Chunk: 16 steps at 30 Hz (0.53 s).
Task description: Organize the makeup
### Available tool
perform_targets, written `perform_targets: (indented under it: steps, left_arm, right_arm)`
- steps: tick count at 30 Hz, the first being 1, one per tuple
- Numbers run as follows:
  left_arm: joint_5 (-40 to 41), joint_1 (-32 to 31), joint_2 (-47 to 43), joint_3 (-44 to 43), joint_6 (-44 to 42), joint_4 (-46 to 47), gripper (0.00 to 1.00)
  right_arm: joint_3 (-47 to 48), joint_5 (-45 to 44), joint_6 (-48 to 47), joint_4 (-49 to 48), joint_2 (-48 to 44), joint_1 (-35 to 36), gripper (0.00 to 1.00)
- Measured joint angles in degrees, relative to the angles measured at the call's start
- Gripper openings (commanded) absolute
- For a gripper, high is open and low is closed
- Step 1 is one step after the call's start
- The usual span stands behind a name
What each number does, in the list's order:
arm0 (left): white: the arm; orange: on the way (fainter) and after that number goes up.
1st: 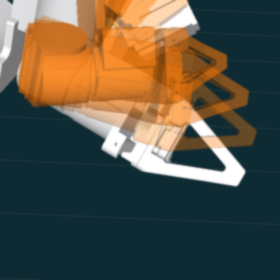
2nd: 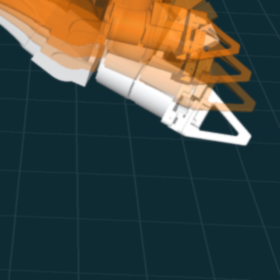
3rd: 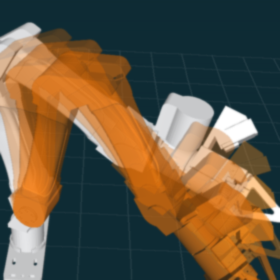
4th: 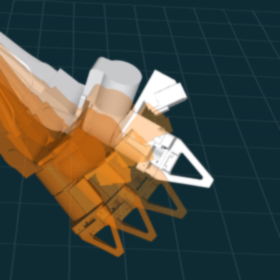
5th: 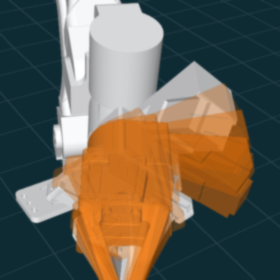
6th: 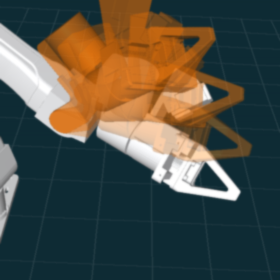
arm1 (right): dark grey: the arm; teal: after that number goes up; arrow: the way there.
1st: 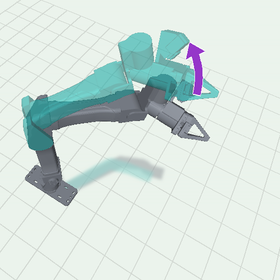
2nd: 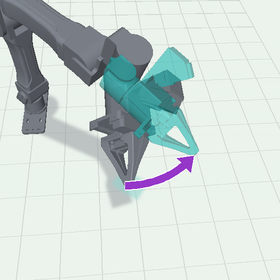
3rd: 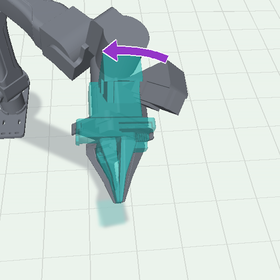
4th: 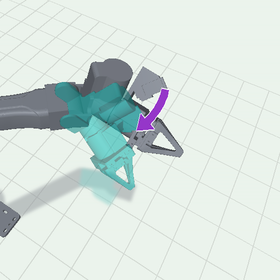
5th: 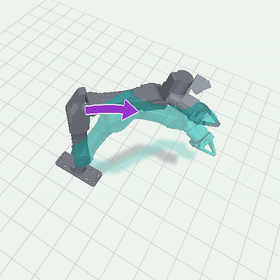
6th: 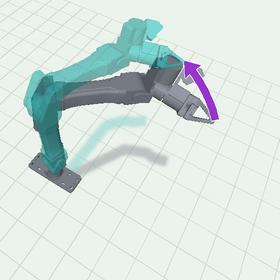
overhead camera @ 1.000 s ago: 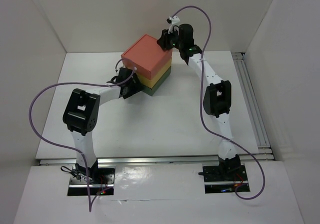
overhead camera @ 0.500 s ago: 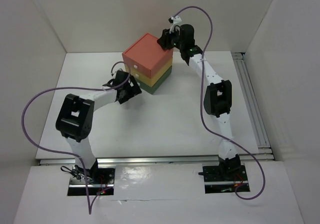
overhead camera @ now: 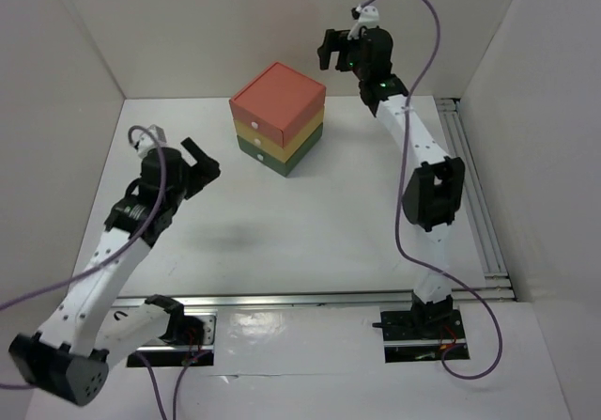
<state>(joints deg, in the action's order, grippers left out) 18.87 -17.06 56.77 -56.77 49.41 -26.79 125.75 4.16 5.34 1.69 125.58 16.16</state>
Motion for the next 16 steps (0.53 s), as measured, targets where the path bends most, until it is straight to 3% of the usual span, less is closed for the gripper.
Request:
perform_targets:
  steps: [4,10,13,16]
  left_arm:
    - [0.7,0.0,-8.5,-0.6,-0.1,-5.8,1.00]
    - [1.4,0.0,-13.2,-0.8,-1.5,-15.0,1.00]
    - [1.5,0.0,-15.2,-0.8,-2.6,-17.4,1.00]
    - [1.5,0.0,-16.8,-0.8,-3.0,-18.6,1.00]
  right_arm:
    - [-19.6,-4.0,1.3,0.8,-19.4,-1.6,1.00]
    - [-53.8,-7.4,8.0,2.1,-50.8,-1.7,1.00]
    - [-67.3,-6.3,11.2,3.0,-60.7,-1.0,1.00]
    - [-74.8,-5.3,13.2,7.4,-65.1,-0.3,1.00]
